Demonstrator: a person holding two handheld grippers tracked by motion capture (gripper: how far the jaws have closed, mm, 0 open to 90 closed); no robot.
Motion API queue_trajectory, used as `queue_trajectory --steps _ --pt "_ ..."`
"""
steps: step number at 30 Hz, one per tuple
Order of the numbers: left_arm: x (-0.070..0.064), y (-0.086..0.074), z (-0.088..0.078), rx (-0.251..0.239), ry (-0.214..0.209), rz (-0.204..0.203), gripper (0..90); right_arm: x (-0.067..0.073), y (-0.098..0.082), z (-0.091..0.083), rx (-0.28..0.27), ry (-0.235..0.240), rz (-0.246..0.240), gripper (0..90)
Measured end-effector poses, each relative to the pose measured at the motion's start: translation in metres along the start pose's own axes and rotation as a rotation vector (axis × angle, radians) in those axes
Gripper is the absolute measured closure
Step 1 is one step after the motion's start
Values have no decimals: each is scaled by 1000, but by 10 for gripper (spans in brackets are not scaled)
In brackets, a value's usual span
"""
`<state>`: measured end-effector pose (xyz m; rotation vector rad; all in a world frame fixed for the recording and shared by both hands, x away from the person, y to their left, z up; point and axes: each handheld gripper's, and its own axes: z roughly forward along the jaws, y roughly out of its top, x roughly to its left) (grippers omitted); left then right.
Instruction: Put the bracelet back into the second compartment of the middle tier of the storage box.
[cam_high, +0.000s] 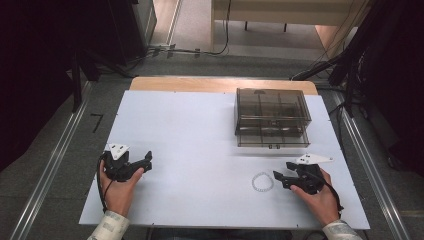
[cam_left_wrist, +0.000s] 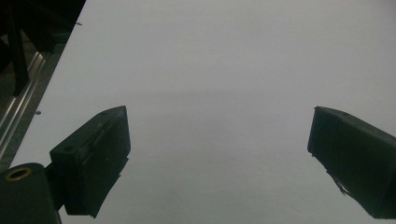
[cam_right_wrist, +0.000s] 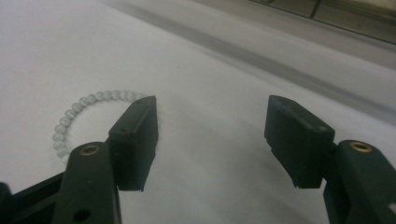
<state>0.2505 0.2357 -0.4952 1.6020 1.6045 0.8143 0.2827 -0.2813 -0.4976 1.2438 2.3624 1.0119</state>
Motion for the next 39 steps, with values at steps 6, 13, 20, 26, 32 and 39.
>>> queue_trajectory --steps 6,13,20,26,32,39 --pt "0 0 0 2 -2 1 65 0 0 1 1 16 -3 372" --pt "0 0 0 0 1 -1 65 4 2 4 -2 40 -12 411" --pt "1 0 0 1 0 2 65 9 4 10 30 63 -20 468" --pt "1 0 0 1 0 3 65 13 4 13 38 55 -41 521" --pt "1 0 0 0 0 3 65 14 4 14 42 57 -56 596" --pt "1 0 0 1 0 2 65 15 4 14 45 57 -64 659"
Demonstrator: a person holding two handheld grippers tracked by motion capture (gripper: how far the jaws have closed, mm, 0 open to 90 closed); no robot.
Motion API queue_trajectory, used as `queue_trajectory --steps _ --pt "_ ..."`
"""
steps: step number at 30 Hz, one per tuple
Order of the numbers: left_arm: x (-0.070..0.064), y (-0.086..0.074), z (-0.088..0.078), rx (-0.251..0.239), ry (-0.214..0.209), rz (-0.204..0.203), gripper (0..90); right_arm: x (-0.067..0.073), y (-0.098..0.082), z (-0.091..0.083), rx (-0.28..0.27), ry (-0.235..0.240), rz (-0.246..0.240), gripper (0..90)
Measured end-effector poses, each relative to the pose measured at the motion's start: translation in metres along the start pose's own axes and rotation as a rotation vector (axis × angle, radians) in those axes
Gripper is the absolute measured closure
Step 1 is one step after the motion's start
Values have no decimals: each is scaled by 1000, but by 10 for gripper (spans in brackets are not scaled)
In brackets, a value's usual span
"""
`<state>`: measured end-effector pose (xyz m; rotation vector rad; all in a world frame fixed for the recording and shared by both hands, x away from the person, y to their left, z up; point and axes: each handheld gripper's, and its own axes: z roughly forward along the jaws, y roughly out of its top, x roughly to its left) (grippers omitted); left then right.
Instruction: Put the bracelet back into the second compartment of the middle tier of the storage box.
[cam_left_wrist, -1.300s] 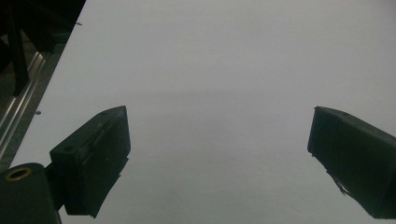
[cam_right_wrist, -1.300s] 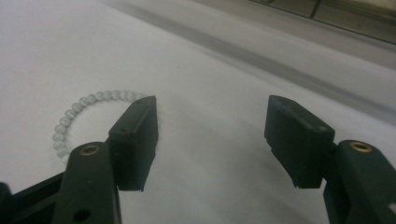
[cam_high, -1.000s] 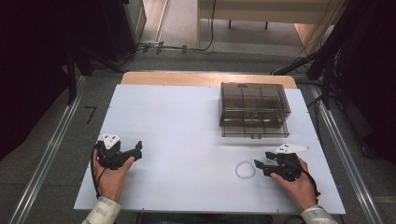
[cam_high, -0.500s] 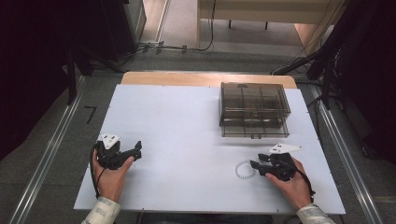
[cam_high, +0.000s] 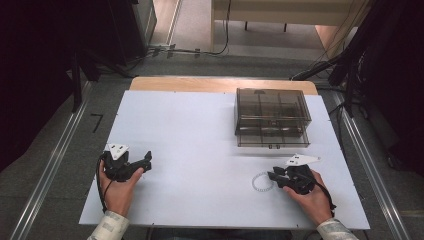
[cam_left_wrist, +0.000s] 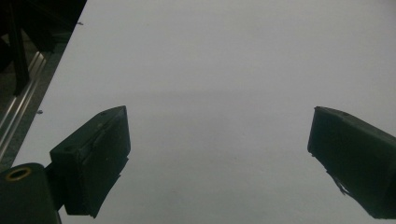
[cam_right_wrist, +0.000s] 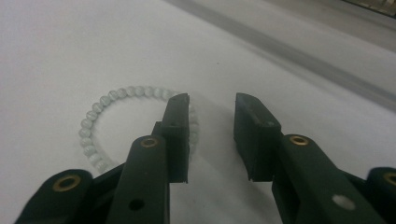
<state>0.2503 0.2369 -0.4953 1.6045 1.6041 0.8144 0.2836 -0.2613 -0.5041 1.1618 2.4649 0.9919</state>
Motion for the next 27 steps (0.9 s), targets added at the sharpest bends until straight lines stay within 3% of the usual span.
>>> queue_trajectory --steps 12,24,27 --pt "0 0 0 -1 1 0 65 5 -1 1 10 -5 -20 833" --pt "-1 0 0 -1 -2 -4 65 6 0 2 11 -14 -32 838" --pt "0 0 0 1 -1 -2 65 7 1 -1 -16 -13 -38 857"
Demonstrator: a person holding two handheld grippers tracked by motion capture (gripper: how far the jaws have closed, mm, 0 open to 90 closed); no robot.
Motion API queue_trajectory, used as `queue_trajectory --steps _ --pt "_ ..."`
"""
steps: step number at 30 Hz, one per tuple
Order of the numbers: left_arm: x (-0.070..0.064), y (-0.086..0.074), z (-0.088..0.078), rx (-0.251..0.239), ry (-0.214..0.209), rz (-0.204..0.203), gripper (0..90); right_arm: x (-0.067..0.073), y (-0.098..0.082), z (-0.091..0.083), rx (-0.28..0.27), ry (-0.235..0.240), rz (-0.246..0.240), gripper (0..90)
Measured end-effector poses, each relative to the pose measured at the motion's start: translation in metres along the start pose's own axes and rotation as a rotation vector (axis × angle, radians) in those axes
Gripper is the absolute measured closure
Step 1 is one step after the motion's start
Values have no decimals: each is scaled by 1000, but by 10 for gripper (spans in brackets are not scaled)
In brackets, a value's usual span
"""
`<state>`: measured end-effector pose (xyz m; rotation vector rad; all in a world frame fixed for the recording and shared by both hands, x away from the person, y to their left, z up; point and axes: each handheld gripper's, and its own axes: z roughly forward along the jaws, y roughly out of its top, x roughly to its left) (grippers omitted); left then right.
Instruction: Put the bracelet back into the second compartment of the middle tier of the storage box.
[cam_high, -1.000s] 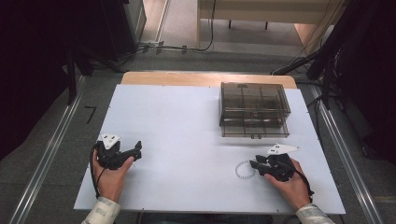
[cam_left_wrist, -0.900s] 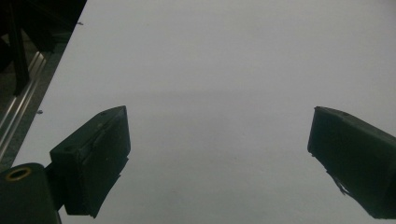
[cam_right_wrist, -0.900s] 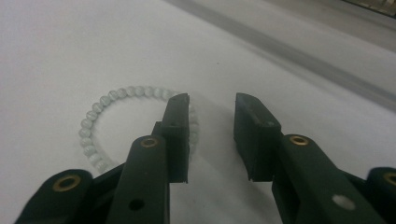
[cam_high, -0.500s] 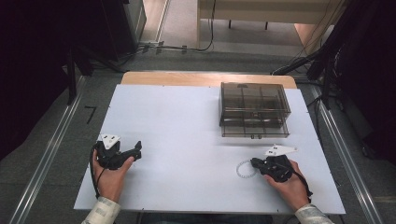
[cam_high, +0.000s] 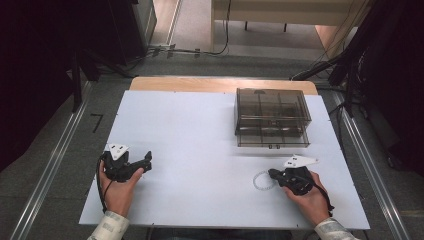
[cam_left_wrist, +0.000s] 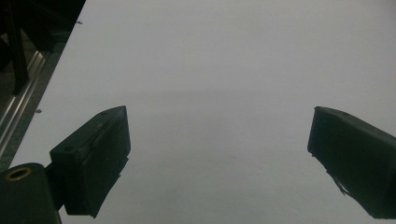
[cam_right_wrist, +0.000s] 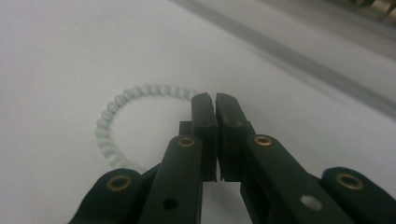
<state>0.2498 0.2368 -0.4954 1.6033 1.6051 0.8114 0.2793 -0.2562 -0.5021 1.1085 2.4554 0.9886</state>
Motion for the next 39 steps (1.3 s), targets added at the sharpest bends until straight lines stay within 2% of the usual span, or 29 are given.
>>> queue_trajectory --steps 2,10,25,39 --pt "1 0 0 1 1 -3 65 0 2 -4 -26 2 7 857" --pt "1 0 -1 -1 1 -6 65 -1 4 -11 -61 7 7 858" --pt "1 0 0 -2 2 -10 65 0 12 -32 -166 20 18 858" --pt "1 0 0 -4 4 -11 65 -7 22 -46 -232 3 58 857"
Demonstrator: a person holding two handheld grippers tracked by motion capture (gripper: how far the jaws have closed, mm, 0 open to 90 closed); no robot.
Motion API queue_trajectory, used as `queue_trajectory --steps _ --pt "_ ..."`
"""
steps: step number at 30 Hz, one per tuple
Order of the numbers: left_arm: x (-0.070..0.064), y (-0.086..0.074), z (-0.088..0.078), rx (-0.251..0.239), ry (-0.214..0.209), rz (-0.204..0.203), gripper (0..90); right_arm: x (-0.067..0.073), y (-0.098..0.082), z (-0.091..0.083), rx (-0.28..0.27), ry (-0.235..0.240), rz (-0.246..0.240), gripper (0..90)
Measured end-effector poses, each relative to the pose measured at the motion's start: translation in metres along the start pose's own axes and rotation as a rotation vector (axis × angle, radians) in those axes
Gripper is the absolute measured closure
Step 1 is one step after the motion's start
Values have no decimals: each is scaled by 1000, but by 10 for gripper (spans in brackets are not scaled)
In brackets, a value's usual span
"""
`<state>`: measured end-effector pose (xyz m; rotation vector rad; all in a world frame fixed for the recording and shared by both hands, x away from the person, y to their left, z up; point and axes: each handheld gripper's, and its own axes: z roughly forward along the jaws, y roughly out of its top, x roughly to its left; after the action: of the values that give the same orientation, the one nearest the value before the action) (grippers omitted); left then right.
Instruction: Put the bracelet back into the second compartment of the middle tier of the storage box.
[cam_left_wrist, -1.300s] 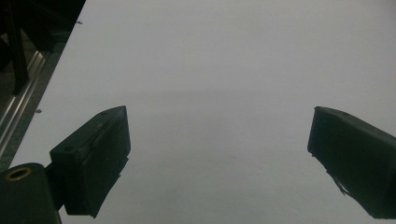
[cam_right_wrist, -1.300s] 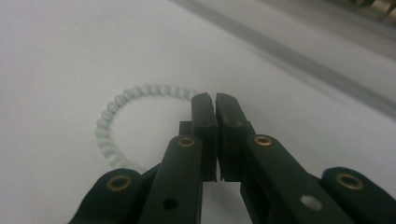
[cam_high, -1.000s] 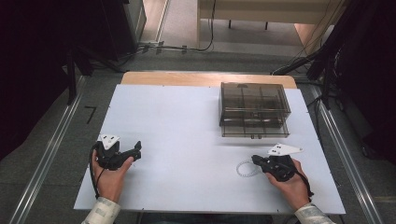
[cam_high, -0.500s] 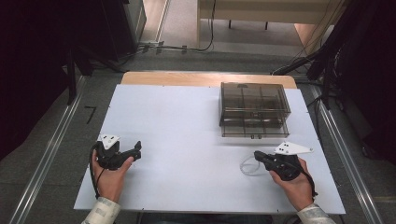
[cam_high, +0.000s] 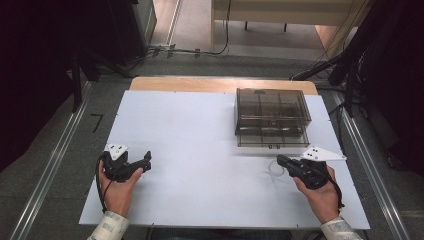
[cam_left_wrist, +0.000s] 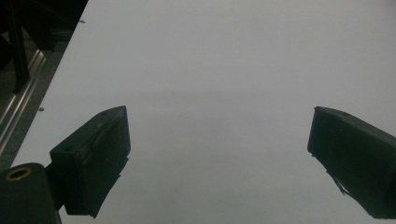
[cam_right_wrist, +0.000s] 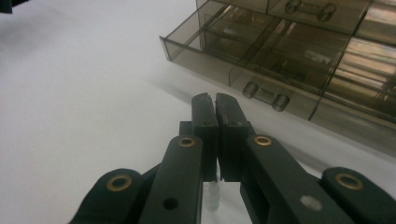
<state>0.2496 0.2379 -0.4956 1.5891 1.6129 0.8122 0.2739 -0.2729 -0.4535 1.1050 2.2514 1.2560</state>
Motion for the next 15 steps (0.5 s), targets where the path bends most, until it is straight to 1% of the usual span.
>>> queue_trajectory --steps 15 --pt "1 0 -1 2 3 -3 65 -4 26 -7 -75 -20 6 857"
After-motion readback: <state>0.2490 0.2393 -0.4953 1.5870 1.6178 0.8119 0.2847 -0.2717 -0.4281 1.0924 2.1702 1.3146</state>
